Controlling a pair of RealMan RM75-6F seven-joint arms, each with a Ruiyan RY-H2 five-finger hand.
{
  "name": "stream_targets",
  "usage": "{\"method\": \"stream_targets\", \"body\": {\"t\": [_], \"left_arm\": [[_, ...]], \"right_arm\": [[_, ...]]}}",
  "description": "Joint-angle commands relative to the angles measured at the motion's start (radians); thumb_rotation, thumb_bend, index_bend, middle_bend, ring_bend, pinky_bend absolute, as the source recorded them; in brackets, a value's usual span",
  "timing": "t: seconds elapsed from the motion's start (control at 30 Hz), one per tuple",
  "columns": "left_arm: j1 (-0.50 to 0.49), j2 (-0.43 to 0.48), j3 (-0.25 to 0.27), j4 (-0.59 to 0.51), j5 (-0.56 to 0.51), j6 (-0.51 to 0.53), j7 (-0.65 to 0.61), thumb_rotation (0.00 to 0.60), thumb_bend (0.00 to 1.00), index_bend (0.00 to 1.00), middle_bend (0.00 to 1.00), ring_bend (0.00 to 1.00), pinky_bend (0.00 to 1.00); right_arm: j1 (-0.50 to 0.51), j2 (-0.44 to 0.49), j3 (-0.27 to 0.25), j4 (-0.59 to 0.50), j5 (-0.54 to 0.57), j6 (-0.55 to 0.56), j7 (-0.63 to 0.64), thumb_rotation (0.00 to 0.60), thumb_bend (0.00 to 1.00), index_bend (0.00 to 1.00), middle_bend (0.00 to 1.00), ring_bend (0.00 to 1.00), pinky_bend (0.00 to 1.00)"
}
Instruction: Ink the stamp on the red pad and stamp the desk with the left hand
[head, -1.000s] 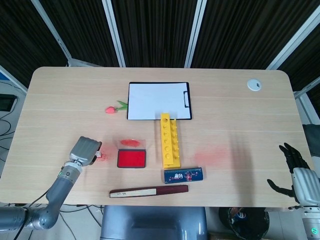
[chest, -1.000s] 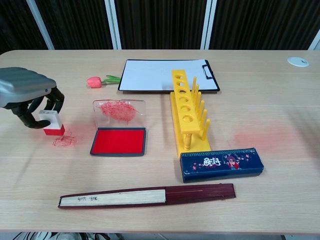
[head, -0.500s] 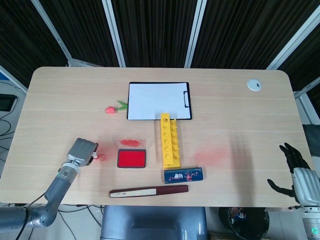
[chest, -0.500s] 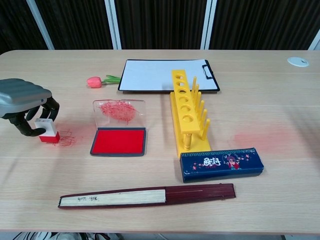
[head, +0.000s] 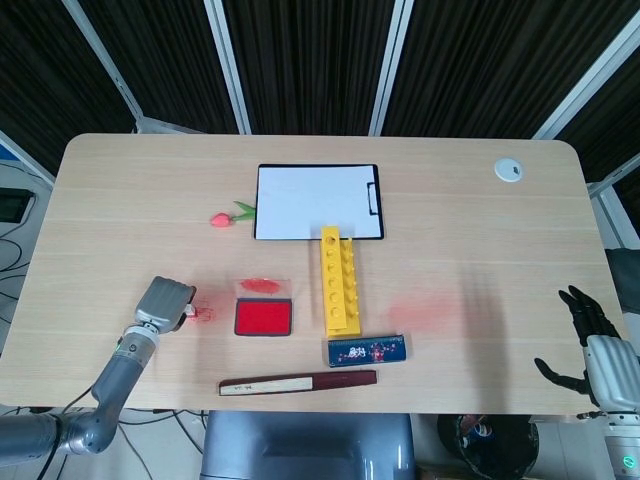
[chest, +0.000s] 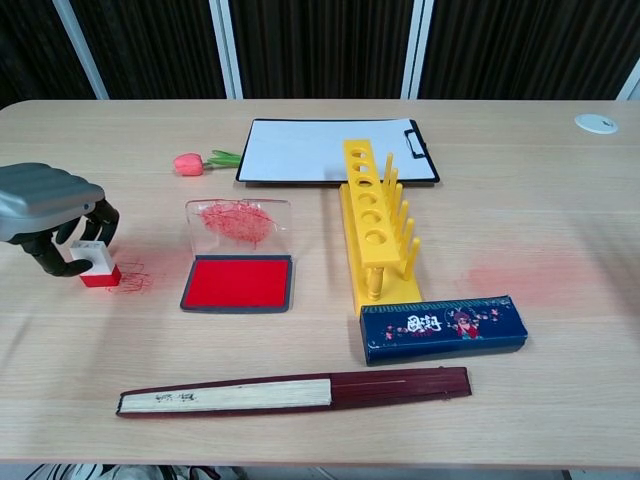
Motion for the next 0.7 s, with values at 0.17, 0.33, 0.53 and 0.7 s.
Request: {"method": "stream_targets", "body": {"t": [0.17,0.33,0.53,0.7], "left_arm": [[0.007,-0.005,-0.003,0.01,0.002,0.002,0.007,0.6,0.45,0.56,0.52,0.47,0.59],[0.011,-0.008,-0.004,0.013,0.001,0.001,0.016,0.6,0.43,0.53,0.5,0.45,0.58],[0.015,-0.008,-0.007,0.012,0.003,0.001,0.022,0.6,0.43,0.49,0.47,0.43,0.57],[0.015,-0.006,-0.013,0.007,-0.001,0.001,0.03,0.6,0.42,0.47,0.46,0.42,0.56]], "right_arm": [[0.0,0.0,-0.001,-0.001,0.0,-0.001,-0.001,0.6,0.27,0.07,0.0,0.0,0.19],[0.0,0.0,-0.001,-0.001,-0.001,0.0,-0.002,0.6,0.27,0.07,0.0,0.0,0.19],[0.0,0.0,-0.001,-0.003,-0.001,-0.001,-0.004,0.6,0.27,0.07,0.0,0.0,0.19],[-0.001,0.0,-0.002,-0.003,-0.002,0.0,-0.004,0.6,0.27,0.07,0.0,0.0,0.19]]}}
